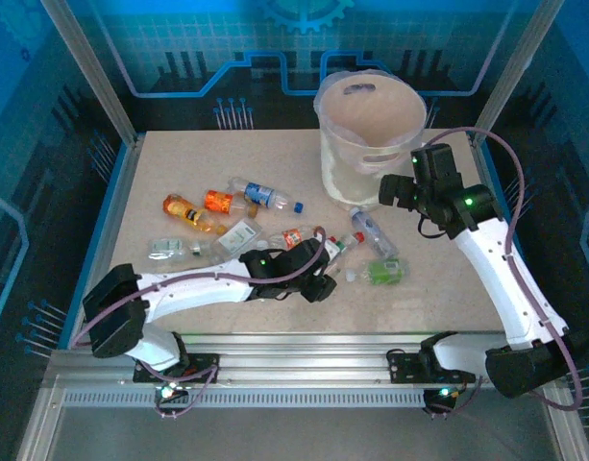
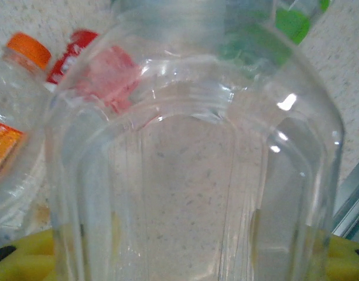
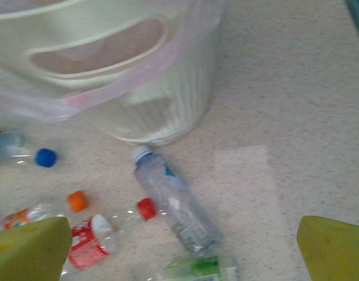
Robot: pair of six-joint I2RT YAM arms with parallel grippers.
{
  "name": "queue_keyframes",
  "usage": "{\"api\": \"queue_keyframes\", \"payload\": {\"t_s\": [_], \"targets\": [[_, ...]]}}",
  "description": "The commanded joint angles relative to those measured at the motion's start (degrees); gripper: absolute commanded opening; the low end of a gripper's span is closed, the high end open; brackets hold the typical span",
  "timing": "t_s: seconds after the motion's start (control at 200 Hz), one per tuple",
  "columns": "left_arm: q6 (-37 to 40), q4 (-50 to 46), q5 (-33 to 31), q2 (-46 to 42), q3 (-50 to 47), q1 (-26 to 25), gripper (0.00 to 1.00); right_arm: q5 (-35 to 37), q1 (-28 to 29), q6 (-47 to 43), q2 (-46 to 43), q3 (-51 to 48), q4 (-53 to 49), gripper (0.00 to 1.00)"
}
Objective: Put the plastic bottles in the bin
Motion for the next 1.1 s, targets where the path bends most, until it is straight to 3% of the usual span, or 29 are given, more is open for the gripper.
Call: {"api": "queue_keyframes", "payload": {"t_s": [0.0, 0.365, 0.745, 0.93, 1.096], "targets": [[0.4, 4.5, -2.5, -2.8, -0.8, -0.1, 0.51, -10.3, -0.4, -0.7, -2.6, -0.5, 4.3, 1.00], [0.9, 20.8, -2.5, -8.9, -6.1, 2.5, 0.50, -34.1, 0.1, -0.3, -4.1, -3.4, 15.6, 1.00], [2.3, 32.6, 1.4, -8.0, -3.6, 5.3, 0.51, -39.7, 5.6, -2.7, 3.5, 0.2, 17.4, 0.89], [3.7, 34.1, 2.1, -7.7, -2.8, 5.4, 0.51, -39.7, 7.2, -2.4, 5.5, 0.7, 18.7, 0.74], [3.9, 34.1, 1.7, -8.0, -2.8, 5.6, 0.53, -40.2, 7.4, -1.9, 6.4, 1.3, 19.8, 0.47]]}}
